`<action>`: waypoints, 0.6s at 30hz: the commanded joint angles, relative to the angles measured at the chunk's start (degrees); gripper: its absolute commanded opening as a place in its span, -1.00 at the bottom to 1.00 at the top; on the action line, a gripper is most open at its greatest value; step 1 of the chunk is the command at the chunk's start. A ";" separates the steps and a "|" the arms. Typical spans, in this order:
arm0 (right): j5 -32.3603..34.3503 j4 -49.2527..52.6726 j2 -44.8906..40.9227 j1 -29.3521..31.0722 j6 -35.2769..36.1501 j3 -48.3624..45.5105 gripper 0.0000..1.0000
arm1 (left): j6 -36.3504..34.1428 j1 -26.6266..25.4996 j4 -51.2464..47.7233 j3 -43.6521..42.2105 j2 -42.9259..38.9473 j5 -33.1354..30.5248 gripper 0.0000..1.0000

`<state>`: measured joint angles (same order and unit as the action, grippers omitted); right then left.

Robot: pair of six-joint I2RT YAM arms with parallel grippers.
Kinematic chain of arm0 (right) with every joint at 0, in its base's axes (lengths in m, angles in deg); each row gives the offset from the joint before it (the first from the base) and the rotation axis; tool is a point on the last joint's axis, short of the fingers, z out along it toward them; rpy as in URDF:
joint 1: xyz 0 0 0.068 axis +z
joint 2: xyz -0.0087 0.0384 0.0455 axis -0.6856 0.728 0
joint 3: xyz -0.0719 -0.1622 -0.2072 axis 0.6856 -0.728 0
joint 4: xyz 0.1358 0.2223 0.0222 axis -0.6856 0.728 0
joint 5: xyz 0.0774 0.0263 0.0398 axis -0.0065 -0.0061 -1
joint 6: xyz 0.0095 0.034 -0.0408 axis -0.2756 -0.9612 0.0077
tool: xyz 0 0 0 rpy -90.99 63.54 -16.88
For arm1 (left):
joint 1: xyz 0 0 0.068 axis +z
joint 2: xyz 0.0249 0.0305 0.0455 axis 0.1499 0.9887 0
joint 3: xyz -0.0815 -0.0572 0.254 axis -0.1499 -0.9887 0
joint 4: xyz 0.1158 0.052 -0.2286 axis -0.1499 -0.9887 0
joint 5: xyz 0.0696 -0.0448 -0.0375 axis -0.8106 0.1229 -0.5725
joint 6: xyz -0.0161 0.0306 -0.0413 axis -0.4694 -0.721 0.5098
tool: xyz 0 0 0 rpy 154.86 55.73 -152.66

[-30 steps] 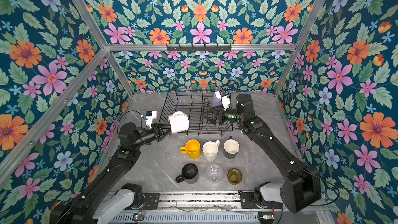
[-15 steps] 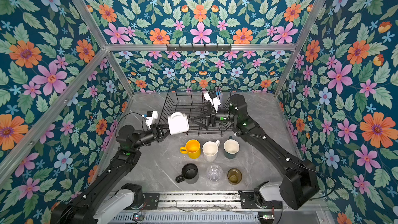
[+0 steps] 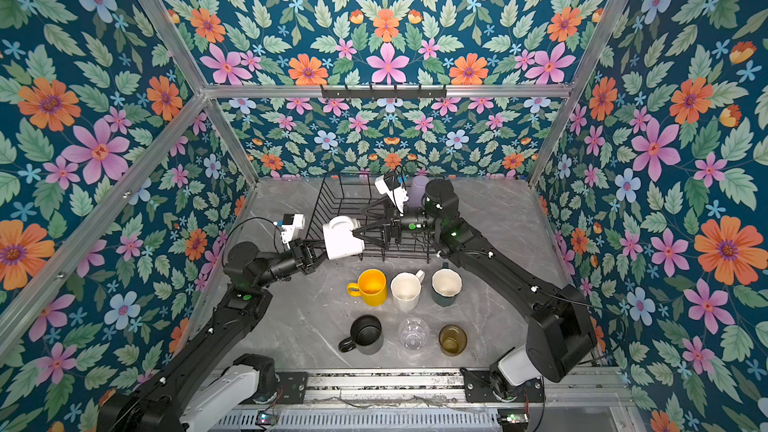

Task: Load the cups into the dish rack
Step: 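Lift and tilt the white mug toward the right gripper while it approaches, then grasp the white mug base with the right gripper and open the left gripper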

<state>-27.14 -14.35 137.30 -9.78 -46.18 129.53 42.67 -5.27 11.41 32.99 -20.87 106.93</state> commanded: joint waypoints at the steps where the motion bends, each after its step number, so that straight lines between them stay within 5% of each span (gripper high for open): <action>1: -0.85 -1.70 1.09 1.09 0.86 0.80 0.95 | 0.38 0.00 4.67 0.26 -0.39 0.44 -1.00; 18: -1.82 -1.52 7.17 5.96 0.85 4.58 0.94 | 1.24 0.00 5.54 -0.03 -1.49 0.52 -1.00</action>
<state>-27.73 -14.30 144.25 -4.19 -45.57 133.68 43.04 -5.27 11.52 32.80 -22.01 107.13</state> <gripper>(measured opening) 0.970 0.095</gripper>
